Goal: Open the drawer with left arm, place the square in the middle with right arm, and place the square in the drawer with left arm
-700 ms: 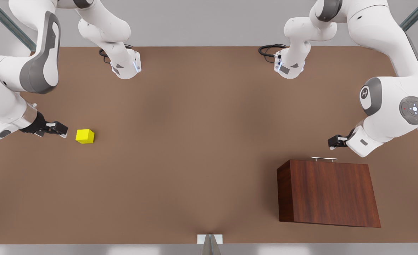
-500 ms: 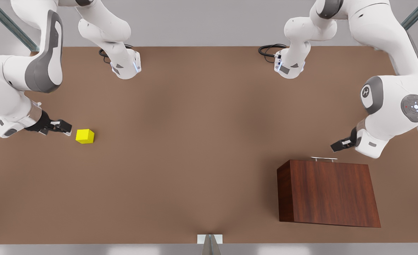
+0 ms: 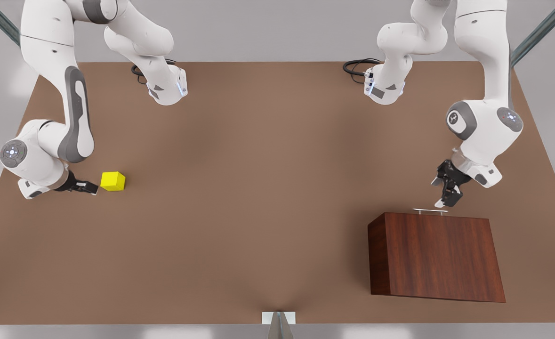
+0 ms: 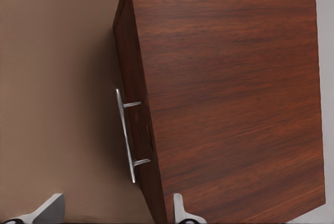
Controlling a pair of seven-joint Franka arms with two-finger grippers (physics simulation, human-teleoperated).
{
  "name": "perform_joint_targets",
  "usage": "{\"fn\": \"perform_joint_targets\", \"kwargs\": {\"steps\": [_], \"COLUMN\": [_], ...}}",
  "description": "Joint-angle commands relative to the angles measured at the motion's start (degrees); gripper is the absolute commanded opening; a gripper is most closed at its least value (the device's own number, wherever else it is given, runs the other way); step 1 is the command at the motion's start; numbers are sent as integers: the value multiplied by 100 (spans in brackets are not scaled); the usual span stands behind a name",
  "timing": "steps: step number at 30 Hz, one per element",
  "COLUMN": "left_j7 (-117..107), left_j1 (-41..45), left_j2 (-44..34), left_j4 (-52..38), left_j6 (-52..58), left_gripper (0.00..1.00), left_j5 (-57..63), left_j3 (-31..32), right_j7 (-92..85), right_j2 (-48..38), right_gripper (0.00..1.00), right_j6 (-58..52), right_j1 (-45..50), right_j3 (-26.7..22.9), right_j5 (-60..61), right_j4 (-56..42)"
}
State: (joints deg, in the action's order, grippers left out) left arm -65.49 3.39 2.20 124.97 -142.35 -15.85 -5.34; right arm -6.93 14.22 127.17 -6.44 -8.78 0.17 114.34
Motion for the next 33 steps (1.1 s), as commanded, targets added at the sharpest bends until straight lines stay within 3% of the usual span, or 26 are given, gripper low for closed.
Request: {"fn": "perform_joint_targets", "kwargs": {"steps": [1, 7, 19, 33], "left_j7": [-25, -25, 46, 54], "left_j1": [3, 3, 12, -5], "left_j2": [-9, 34, 536, 791], "left_j4": [88, 599, 572, 485], "left_j6": [-64, -706, -1146, -1365], "left_gripper": [100, 100, 100, 100], "left_j5": [-164, -146, -146, -120], "left_j3": [-2, -2, -11, -11], "right_j7": [-1, -212, -1460, -1460], "right_j2": [28, 538, 889, 951], "right_gripper": [100, 100, 100, 100], "right_j6": [10, 423, 1073, 1495], "right_j1": [-7, 55, -24, -51], "right_j3": [-9, 0, 0, -9], "right_j5": [0, 27, 704, 765], "right_j4": [1, 115, 651, 1169]}}
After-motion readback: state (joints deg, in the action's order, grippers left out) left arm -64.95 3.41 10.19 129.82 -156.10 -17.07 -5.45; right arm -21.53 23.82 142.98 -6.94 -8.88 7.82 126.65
